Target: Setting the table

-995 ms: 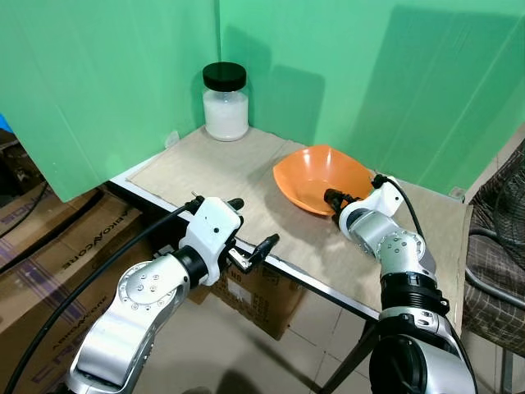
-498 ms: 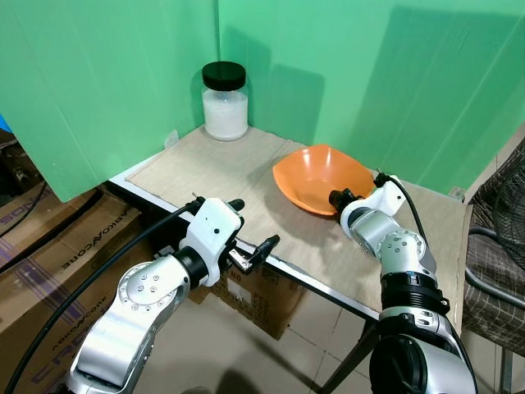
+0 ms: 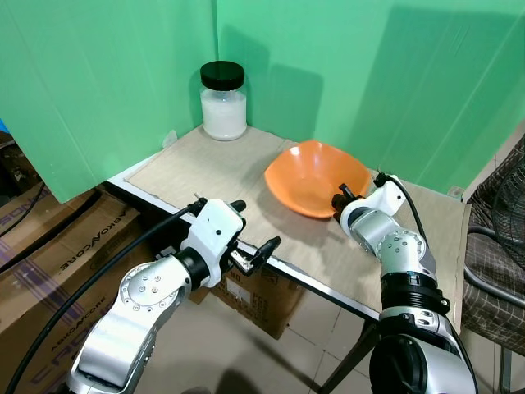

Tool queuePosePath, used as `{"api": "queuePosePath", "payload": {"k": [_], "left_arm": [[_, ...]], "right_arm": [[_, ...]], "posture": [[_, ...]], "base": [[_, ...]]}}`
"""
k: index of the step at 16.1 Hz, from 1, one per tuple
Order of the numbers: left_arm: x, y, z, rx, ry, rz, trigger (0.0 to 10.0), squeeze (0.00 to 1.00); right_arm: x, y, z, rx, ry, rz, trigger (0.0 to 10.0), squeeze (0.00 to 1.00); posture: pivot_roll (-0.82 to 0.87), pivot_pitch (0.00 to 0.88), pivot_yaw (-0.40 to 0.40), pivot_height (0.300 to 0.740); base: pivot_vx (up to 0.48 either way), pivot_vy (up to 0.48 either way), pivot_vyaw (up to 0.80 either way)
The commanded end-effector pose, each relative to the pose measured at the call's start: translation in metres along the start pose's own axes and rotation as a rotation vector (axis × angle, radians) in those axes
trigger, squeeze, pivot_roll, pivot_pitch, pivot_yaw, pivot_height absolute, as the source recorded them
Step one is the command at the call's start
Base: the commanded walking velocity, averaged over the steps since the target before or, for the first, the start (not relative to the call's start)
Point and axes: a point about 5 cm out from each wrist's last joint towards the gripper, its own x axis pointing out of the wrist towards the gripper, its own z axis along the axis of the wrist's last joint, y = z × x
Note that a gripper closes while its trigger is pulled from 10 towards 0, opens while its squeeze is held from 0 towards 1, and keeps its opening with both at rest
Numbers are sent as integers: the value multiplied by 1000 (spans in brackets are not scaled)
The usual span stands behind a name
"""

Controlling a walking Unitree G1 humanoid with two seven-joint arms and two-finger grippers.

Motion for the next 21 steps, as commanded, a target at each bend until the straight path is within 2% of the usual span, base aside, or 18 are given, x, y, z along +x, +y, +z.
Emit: {"api": "queuePosePath", "payload": {"k": [1,5,7,9,10,11,12,13,15,17,19,21], "left_arm": [[2,1,2,14,-8,-4,10000,0],[5,3,8,11,-44,12,10000,0],[6,4,9,11,-59,30,10000,0],[7,5,12,11,-79,53,10000,0],[6,6,13,8,-90,78,10000,0],[4,7,14,7,-100,102,10000,0],[4,8,14,7,-106,112,10000,0],[2,7,16,2,-123,135,10000,0],[-1,10,21,-28,-171,218,10000,0],[-1,19,25,-30,-197,314,10000,0],[4,21,25,1,-192,324,10000,0],[6,21,25,-7,-188,330,10000,0]], "right_arm": [[-4,10,10,-9,-28,49,0,0],[-33,27,32,-47,-161,206,0,0],[-64,32,43,-123,-271,309,0,0],[-84,30,51,-203,-355,353,0,0],[-100,27,55,-280,-414,384,275,0],[-114,22,56,-421,-466,391,4980,0],[-119,19,55,-489,-481,380,10000,0],[-130,11,52,-570,-502,373,10000,0],[-154,10,39,-703,-548,413,10000,0],[-158,10,25,-745,-545,408,10000,0],[-152,14,19,-752,-546,387,10000,0],[-154,14,15,-779,-543,369,10000,0]], "posture": [[92,0,-39,740],[72,0,-25,740],[60,0,-14,740],[65,0,-23,740],[68,0,-28,740],[71,0,-31,740],[71,0,-34,740],[62,0,-28,740],[51,0,-28,740],[46,0,-28,740],[32,0,-5,740],[32,0,-5,740]], "base": [[0,0,0],[0,0,0],[0,0,0],[0,0,0],[0,0,0],[0,0,0],[0,0,0],[0,0,0],[0,0,0],[0,0,-278],[0,0,-800],[0,0,-800]]}}
